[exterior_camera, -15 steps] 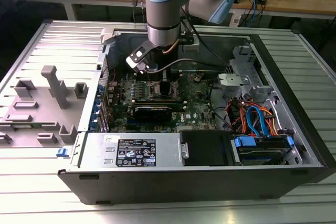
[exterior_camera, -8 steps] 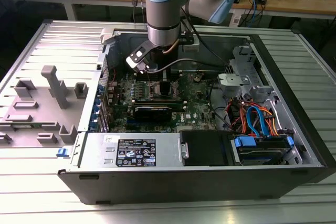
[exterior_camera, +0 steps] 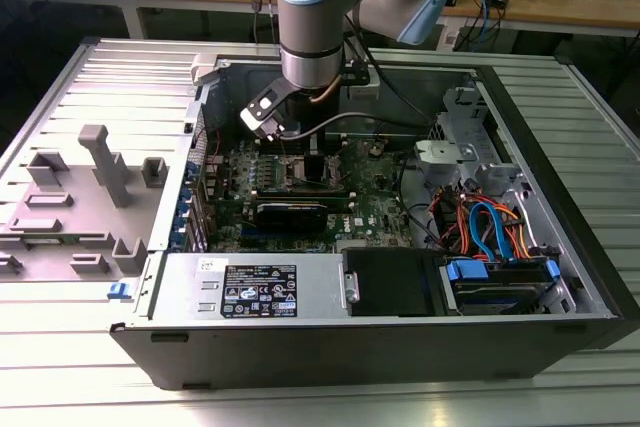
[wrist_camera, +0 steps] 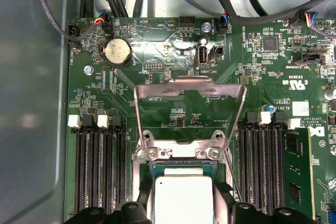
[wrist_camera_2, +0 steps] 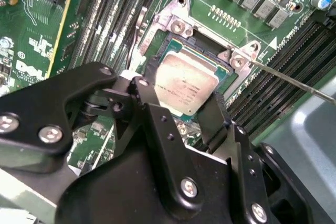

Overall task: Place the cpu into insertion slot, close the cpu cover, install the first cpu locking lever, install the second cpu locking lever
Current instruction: 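Place the cpu into insertion slot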

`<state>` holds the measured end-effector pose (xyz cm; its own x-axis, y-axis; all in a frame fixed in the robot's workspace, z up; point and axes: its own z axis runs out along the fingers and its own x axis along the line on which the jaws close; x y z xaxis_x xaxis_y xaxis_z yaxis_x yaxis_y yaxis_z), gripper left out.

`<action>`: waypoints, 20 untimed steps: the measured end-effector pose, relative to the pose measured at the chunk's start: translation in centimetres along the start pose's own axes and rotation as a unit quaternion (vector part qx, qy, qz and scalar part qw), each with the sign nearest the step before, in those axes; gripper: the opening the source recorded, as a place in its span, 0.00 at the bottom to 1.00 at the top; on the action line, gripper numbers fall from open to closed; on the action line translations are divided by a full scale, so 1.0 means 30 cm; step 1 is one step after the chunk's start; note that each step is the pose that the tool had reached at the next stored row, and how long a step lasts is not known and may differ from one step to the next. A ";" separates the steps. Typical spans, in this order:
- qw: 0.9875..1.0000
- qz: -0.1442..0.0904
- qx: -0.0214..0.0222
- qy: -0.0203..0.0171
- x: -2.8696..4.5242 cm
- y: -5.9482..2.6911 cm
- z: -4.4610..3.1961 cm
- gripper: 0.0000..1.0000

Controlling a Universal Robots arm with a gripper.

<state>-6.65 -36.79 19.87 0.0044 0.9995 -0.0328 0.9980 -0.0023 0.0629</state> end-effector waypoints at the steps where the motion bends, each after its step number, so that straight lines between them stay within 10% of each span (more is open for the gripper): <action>1: 1.000 0.000 0.000 0.000 0.000 0.000 0.000 0.55; 18: 1.000 0.000 0.003 0.000 -0.002 0.004 -0.051 0.62; 20: 1.000 0.000 0.005 0.000 -0.002 0.006 -0.062 0.47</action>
<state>-6.60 -36.79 21.74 0.0041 0.9994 -0.0333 0.9986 -0.0023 0.0533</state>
